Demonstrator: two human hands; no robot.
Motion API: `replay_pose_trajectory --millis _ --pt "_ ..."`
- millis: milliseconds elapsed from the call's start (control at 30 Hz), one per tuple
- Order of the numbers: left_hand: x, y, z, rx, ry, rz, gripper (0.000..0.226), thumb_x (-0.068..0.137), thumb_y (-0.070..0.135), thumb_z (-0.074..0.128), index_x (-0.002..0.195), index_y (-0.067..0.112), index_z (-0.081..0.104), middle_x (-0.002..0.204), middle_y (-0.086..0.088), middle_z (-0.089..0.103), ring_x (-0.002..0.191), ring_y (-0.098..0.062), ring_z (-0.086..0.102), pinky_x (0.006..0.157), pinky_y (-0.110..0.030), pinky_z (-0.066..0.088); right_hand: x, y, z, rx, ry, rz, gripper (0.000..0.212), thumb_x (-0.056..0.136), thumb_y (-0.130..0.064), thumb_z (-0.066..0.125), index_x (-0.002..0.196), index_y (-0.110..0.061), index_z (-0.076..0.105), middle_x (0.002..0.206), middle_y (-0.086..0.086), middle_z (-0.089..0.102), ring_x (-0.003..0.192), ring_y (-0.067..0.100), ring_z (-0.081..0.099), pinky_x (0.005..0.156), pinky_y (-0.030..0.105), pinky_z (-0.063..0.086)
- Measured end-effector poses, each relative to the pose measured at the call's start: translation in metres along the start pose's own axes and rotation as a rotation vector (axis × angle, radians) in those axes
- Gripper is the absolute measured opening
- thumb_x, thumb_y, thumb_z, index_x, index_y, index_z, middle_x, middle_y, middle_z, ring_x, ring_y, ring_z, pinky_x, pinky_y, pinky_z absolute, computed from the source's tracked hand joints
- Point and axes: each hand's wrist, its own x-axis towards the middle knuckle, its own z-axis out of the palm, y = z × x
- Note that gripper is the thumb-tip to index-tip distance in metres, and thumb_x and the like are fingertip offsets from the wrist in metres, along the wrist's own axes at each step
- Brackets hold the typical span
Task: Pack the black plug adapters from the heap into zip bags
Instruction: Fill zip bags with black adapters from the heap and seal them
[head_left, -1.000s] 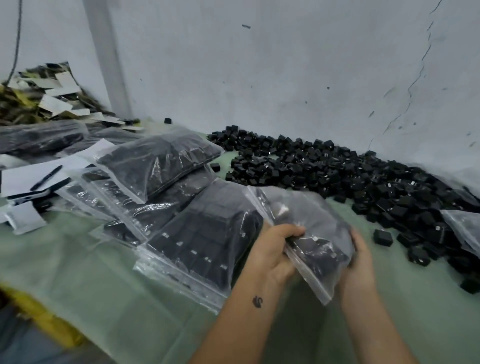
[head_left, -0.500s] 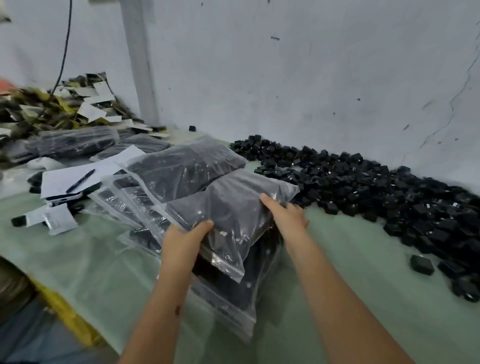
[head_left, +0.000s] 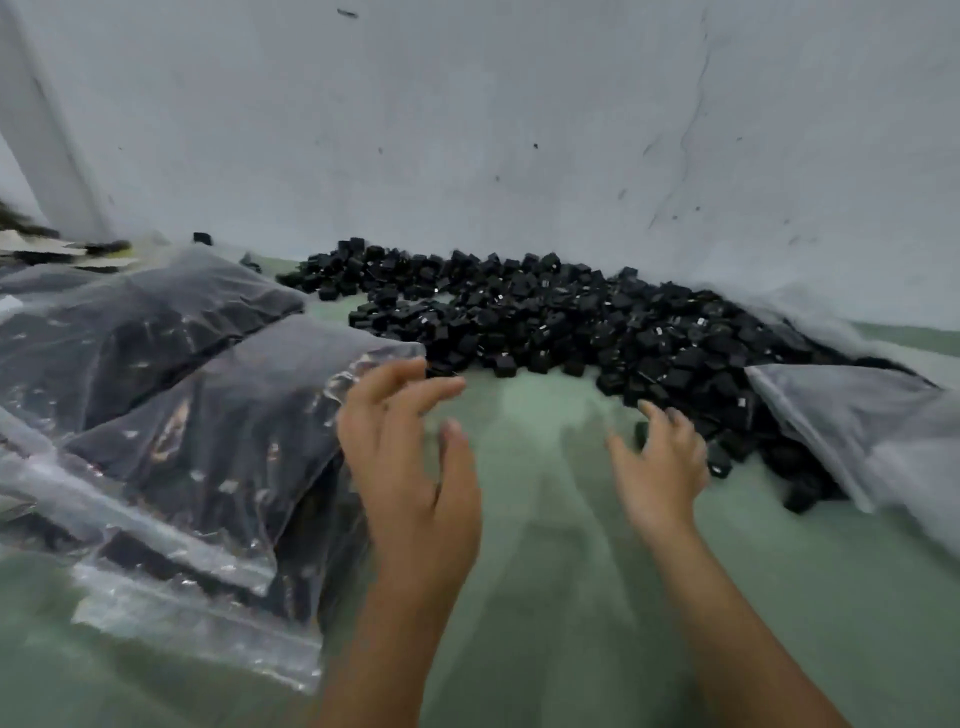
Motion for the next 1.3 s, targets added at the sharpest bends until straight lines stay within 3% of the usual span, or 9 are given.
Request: replay_pose_trajectory --millis 267,467,567,667,767,867,1000,1167,1300 --pt "-0.085 0.008 0.117 -0.247 -0.823 -0.173 0.025 0.086 0.008 0.053 0.082 0.027 0.069 0.099 0.018 0.062 0.103 -0.003 0.057 0.089 -0.009 0.037 0.030 0.123 -0.074 -0.369 0.337 0.126 0.020 0.080 -0.019 0.062 0.099 -0.019 0.068 0.151 0.013 0.026 0.142 0.028 0.011 0.111 0.048 0.007" --pt "-0.103 -0.003 0.172 -0.163 -1.038 -0.457 0.030 0.092 0.007 0.055 0.081 0.033 0.068 0.096 0.016 0.064 0.095 -0.002 0.058 0.084 -0.024 0.045 0.038 0.146 -0.066 -0.431 0.242 0.143 0.045 0.088 -0.031 0.049 0.132 -0.021 0.049 0.156 0.007 0.020 0.144 0.023 0.008 0.111 0.046 -0.001" --pt "-0.104 -0.013 0.183 -0.046 -0.987 -0.569 0.023 0.092 0.017 0.057 0.081 0.034 0.069 0.089 0.021 0.068 0.085 0.004 0.059 0.078 -0.023 0.046 0.039 0.147 -0.064 -0.459 0.239 0.155 0.056 0.089 -0.032 0.046 0.143 -0.016 0.035 0.157 0.002 0.017 0.143 0.020 0.006 0.109 0.045 0.000" --pt "-0.104 -0.017 0.181 -0.288 -0.860 -0.754 0.022 0.091 0.014 0.061 0.081 0.030 0.072 0.088 0.013 0.072 0.085 -0.009 0.065 0.078 -0.028 0.049 0.037 0.137 -0.067 -0.349 0.396 0.099 0.061 0.086 -0.024 0.050 0.144 -0.012 0.036 0.154 0.001 0.027 0.141 0.019 0.017 0.109 0.046 0.010" --pt "-0.097 -0.015 0.179 -0.556 -0.692 -0.879 0.011 0.087 0.030 0.069 0.095 0.037 0.070 0.102 0.001 0.072 0.089 -0.012 0.069 0.071 -0.033 0.057 0.028 0.120 -0.067 -0.214 0.500 -0.201 0.063 0.084 -0.018 0.050 0.144 -0.007 0.035 0.153 0.005 0.030 0.137 0.017 0.027 0.110 0.041 0.015" --pt "-0.088 -0.021 0.175 -0.674 -0.573 -0.895 0.053 0.075 0.052 0.067 0.124 0.041 0.050 0.117 0.003 0.067 0.098 -0.015 0.070 0.068 -0.035 0.060 0.017 0.098 -0.052 -0.027 0.322 -0.518 0.061 0.087 -0.004 0.050 0.145 -0.006 0.033 0.154 0.003 0.026 0.139 0.012 0.028 0.114 0.026 0.021" --pt "-0.074 -0.032 0.167 -0.582 -0.296 -0.773 0.074 0.074 0.045 0.064 0.139 0.031 0.033 0.134 -0.005 0.052 0.112 -0.015 0.060 0.091 -0.034 0.053 -0.002 0.083 -0.025 0.015 -0.108 -0.802 0.045 0.082 -0.001 0.057 0.128 -0.005 0.059 0.138 0.005 0.052 0.126 0.018 0.051 0.107 0.026 0.038" --pt "-0.057 -0.057 0.145 -0.001 0.123 -0.449 0.076 0.078 0.006 0.067 0.145 0.006 0.031 0.144 -0.017 0.032 0.134 -0.023 0.034 0.117 -0.036 0.025 0.004 0.091 -0.024 -0.166 -0.122 -0.806 0.011 0.075 -0.014 0.068 0.083 -0.012 0.074 0.094 -0.003 0.072 0.098 0.019 0.064 0.090 0.032 0.050" --pt "-0.059 -0.070 0.142 0.247 -0.315 -0.024 0.042 0.082 0.015 0.061 0.124 0.013 0.060 0.147 -0.015 0.040 0.140 -0.031 0.030 0.117 -0.035 0.018 0.008 0.099 -0.032 0.013 -0.166 -0.498 0.037 0.080 -0.028 0.057 0.049 -0.020 0.039 0.053 -0.006 0.042 0.058 0.011 0.044 0.057 0.030 0.039"
